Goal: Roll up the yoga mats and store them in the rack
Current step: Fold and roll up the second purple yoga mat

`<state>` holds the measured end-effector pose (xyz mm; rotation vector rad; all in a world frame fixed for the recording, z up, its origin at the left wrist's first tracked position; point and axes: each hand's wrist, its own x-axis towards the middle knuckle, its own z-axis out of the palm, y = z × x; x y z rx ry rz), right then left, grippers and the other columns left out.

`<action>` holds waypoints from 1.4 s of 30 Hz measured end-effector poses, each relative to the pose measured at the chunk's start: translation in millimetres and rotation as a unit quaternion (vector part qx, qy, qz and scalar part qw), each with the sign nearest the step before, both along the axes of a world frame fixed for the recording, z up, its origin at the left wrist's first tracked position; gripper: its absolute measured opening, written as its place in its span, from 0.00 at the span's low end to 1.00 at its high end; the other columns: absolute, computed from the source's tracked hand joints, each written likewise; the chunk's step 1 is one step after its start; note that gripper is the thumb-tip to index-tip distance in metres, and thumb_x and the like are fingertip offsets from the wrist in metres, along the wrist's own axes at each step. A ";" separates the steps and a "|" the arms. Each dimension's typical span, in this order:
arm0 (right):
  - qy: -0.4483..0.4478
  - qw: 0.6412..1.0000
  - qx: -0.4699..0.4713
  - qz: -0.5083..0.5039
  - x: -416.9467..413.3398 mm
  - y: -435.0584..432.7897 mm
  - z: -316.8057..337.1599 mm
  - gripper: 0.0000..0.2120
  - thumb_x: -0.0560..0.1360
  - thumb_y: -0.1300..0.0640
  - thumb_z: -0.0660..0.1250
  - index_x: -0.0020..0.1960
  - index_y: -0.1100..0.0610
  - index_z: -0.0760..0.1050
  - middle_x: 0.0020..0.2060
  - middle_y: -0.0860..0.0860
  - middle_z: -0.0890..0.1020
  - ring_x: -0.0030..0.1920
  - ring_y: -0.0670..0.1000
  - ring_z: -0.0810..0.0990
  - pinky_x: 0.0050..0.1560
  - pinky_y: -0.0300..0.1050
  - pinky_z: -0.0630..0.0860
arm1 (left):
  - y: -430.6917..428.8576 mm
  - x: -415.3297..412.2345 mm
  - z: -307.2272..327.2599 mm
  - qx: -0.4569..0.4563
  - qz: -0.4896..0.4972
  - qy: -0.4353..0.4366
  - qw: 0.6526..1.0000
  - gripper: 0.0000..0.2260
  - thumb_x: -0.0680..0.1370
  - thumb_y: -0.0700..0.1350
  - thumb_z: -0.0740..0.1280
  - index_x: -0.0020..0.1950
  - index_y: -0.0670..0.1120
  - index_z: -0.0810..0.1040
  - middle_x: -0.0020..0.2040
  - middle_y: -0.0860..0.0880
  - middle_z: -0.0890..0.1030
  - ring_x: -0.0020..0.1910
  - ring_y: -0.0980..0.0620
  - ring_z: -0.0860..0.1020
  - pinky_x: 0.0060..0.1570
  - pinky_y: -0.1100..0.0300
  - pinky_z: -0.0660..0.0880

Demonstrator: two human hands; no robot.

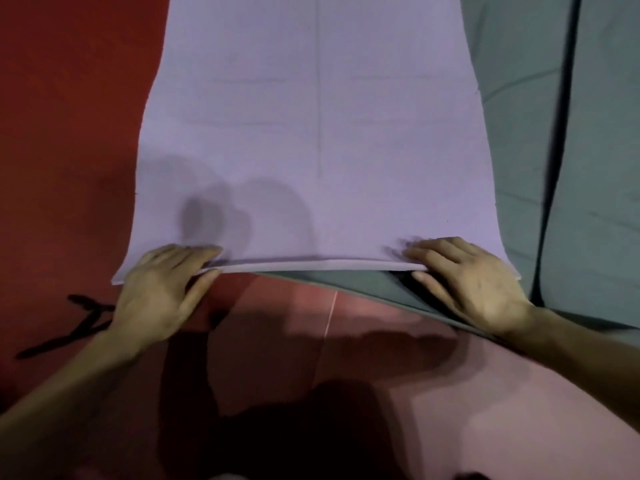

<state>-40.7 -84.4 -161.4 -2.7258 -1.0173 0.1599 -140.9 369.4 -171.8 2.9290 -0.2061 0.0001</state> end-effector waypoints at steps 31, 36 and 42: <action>-0.228 0.973 -0.034 -0.005 15.1 12.1 -35.8 0.18 0.83 0.46 0.64 0.70 0.49 0.79 0.66 0.61 0.77 0.66 0.66 0.74 0.77 0.69 0.57 | 9.0 -7.9 -46.3 0.041 -0.057 -0.165 0.984 0.19 0.84 0.49 0.65 0.74 0.45 0.74 0.73 0.50 0.75 0.75 0.43 0.70 0.75 0.40 0.60; -0.158 0.987 0.010 0.028 10.3 -1.0 -43.6 0.23 0.82 0.46 0.63 0.73 0.55 0.76 0.60 0.61 0.76 0.58 0.66 0.73 0.73 0.65 0.63 | 9.9 -2.1 -49.4 0.043 -0.068 -0.174 0.981 0.18 0.83 0.48 0.67 0.72 0.44 0.77 0.71 0.42 0.77 0.69 0.35 0.74 0.72 0.40 0.62; -0.112 0.991 0.050 0.049 16.6 -10.1 -50.1 0.21 0.84 0.51 0.62 0.73 0.57 0.76 0.53 0.57 0.81 0.52 0.64 0.75 0.58 0.62 0.74 | 13.1 4.2 -47.1 0.007 -0.076 -0.160 0.984 0.16 0.82 0.43 0.67 0.69 0.39 0.79 0.55 0.39 0.81 0.52 0.35 0.78 0.65 0.40 0.67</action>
